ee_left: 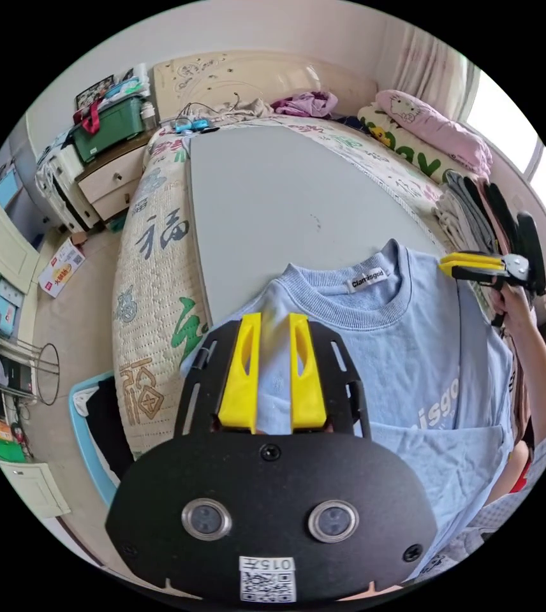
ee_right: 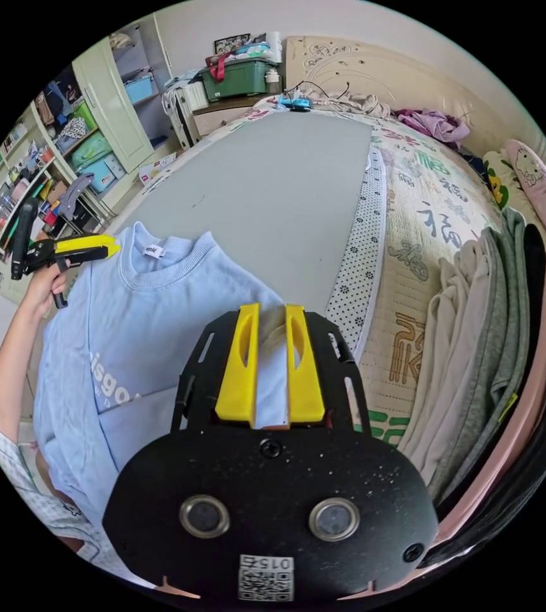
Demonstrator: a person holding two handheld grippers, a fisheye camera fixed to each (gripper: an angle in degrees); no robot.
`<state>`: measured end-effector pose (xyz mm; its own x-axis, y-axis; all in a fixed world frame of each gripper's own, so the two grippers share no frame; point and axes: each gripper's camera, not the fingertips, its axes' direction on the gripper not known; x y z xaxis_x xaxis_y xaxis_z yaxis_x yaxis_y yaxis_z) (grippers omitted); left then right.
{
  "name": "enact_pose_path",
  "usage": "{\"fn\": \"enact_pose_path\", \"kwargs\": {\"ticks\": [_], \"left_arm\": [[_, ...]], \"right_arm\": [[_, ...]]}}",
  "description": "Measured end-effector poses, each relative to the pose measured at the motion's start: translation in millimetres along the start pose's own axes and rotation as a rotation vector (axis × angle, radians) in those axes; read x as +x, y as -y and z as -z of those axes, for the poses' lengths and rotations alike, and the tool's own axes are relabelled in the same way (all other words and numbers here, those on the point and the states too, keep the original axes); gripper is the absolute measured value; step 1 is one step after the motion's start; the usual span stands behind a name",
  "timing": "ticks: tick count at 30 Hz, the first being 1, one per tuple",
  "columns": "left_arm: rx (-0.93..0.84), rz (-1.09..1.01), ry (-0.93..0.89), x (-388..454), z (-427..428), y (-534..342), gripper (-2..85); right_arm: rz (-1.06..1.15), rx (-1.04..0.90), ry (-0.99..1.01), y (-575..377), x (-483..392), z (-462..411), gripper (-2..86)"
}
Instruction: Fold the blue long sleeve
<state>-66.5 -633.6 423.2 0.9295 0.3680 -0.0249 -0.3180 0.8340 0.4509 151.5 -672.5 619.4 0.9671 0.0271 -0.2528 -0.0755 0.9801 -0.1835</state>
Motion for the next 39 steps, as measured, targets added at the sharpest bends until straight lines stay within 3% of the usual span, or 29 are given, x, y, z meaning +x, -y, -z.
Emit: {"fn": "enact_pose_path", "kwargs": {"ticks": [5, 10, 13, 19, 22, 24, 27, 30, 34, 37, 39], "left_arm": [[0.031, -0.031, 0.048, 9.6, 25.0, -10.9, 0.7], [0.188, -0.058, -0.011, 17.5, 101.4, -49.3, -0.2], [0.278, -0.128, -0.055, 33.9, 166.0, -101.4, -0.3], [0.408, -0.286, -0.196, 80.5, 286.4, -297.4, -0.4], [0.306, -0.345, -0.325, 108.6, 285.5, -396.2, -0.4], [0.133, -0.360, -0.334, 129.5, 253.1, -446.7, -0.5], [-0.040, -0.371, -0.269, 144.4, 226.3, -472.5, -0.6], [-0.053, -0.399, -0.221, 144.2, 240.2, -478.5, -0.5], [0.003, -0.327, -0.196, 121.1, 265.1, -475.3, 0.2], [0.192, -0.117, -0.211, 70.7, 291.9, -464.5, 3.2], [0.338, 0.135, -0.237, 14.0, 297.4, -451.0, 6.8]], "right_arm": [[0.032, 0.024, 0.041, -18.0, -7.4, 26.7, -0.7], [0.071, 0.141, 0.102, -57.4, -21.4, 107.6, -1.0], [0.148, 0.206, 0.153, -109.0, -41.2, 178.3, -1.0], [0.280, 0.267, 0.299, -295.8, -69.4, 310.8, -1.0], [0.307, 0.142, 0.342, -383.1, -89.3, 314.0, -0.9], [0.308, 0.012, 0.312, -428.7, -107.1, 286.8, -0.9], [0.286, -0.099, 0.318, -455.1, -116.4, 256.8, -0.6], [0.263, -0.095, 0.310, -458.8, -110.5, 262.1, -0.3], [0.226, -0.049, 0.377, -448.6, -87.9, 288.5, 0.4], [0.099, 0.050, 0.337, -431.9, -51.8, 311.0, 2.4], [-0.030, 0.134, 0.262, -406.7, -22.9, 321.6, 6.4]]}}
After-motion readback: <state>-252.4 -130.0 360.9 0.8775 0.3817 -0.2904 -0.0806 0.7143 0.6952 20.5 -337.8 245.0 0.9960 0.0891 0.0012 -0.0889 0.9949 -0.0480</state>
